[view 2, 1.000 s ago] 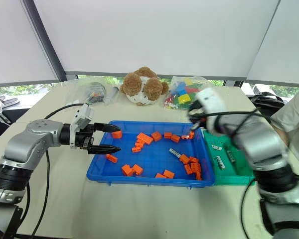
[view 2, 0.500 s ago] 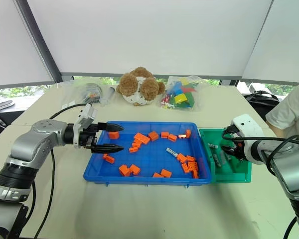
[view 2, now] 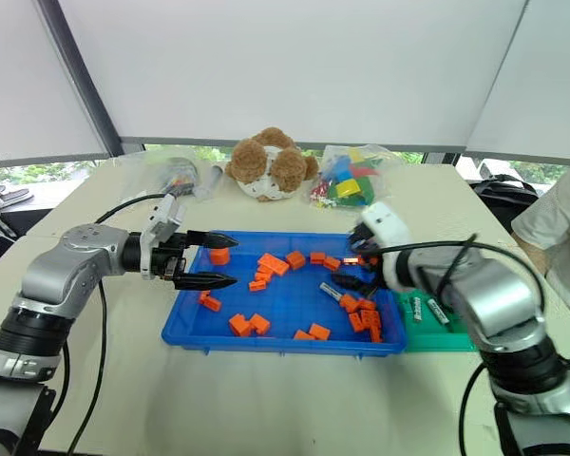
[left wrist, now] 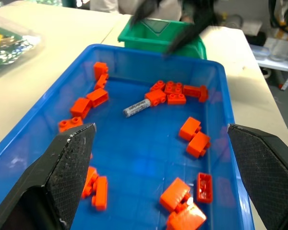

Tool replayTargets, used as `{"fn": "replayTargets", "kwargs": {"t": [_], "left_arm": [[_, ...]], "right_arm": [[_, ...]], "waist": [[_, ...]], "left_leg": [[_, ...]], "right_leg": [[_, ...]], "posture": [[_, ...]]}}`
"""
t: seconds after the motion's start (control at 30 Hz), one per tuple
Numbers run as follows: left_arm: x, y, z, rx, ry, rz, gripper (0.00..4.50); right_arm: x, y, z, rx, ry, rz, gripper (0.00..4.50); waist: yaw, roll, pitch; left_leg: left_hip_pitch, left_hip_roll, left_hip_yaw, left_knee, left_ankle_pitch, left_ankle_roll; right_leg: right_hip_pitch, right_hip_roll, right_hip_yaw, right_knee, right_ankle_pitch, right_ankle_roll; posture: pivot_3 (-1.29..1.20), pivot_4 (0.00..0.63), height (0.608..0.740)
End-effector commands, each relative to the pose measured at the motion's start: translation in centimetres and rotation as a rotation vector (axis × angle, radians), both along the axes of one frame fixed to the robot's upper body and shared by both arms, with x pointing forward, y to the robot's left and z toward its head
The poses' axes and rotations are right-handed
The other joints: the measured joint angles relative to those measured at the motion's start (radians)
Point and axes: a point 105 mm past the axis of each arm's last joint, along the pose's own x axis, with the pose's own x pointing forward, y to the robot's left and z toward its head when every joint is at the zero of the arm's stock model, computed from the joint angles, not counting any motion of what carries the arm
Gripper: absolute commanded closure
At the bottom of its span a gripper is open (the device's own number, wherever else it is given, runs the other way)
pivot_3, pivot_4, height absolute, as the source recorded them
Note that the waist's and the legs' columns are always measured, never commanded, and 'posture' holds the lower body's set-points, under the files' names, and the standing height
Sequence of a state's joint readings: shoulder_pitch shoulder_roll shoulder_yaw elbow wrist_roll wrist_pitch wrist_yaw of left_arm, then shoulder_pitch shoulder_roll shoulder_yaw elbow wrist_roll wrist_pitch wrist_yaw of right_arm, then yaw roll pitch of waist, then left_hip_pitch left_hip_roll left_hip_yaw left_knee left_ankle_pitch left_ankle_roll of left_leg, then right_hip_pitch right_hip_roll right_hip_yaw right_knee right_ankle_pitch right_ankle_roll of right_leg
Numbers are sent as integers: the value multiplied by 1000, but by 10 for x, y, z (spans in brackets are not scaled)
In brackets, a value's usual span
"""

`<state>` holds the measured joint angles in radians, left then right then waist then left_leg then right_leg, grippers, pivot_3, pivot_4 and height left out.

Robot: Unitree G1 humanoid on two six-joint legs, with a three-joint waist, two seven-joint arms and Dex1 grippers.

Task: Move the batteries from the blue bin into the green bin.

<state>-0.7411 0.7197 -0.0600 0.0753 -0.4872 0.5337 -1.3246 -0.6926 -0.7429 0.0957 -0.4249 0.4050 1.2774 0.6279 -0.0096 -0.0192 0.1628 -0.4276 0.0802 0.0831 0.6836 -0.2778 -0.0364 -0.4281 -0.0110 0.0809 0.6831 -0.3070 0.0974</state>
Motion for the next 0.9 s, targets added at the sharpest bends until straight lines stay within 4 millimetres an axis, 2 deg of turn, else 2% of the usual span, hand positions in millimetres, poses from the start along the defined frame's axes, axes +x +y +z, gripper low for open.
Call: {"fn": "replayTargets", "kwargs": {"t": [0.03,0.2,0.33,0.47,0.57,0.63,0.7,0.8,0.9], "left_arm": [[-4,1,12,-4,-49,-4,0],[-6,3,12,0,-49,8,0],[-7,3,12,0,-48,12,0],[-7,2,11,-1,-46,15,0],[-7,2,11,0,-46,16,0],[-7,2,11,1,-46,17,0],[-7,2,10,1,-46,16,0],[-7,1,10,1,-46,15,0],[-7,1,10,0,-45,11,0]], "right_arm": [[7,17,-12,-24,7,32,38],[20,22,-42,-99,48,32,38],[35,20,-57,-128,60,0,38],[42,19,-67,-117,97,-14,38],[44,20,-71,-107,120,-13,851],[45,21,-71,-100,127,-9,1730],[43,22,-70,-94,132,-3,2914],[42,20,-69,-90,137,-2,4351],[42,21,-58,-61,114,-12,4469]], "waist": [[0,0,0],[-4,0,0],[-7,0,0],[-7,0,0],[-6,0,0],[-6,0,0],[-5,0,0],[-5,0,0],[-5,0,0]], "left_leg": [[0,0,0,0,0,0],[0,0,0,0,0,0],[0,0,0,0,0,0],[1,0,0,0,0,0],[1,0,0,0,0,0],[1,0,0,0,0,0],[1,0,0,0,0,0],[1,0,0,0,0,0],[1,0,0,0,0,0]], "right_leg": [[0,0,0,0,0,0],[0,0,0,0,0,0],[0,0,0,0,0,0],[0,0,0,1,0,0],[0,0,0,1,0,0],[0,0,0,1,0,0],[0,0,0,1,0,0],[0,0,0,1,0,0],[0,0,0,1,0,0]], "posture": [[0,150,733],[0,150,733],[0,150,733],[0,150,733],[0,150,733],[0,150,733],[0,150,733],[0,150,733],[0,150,733]]}}
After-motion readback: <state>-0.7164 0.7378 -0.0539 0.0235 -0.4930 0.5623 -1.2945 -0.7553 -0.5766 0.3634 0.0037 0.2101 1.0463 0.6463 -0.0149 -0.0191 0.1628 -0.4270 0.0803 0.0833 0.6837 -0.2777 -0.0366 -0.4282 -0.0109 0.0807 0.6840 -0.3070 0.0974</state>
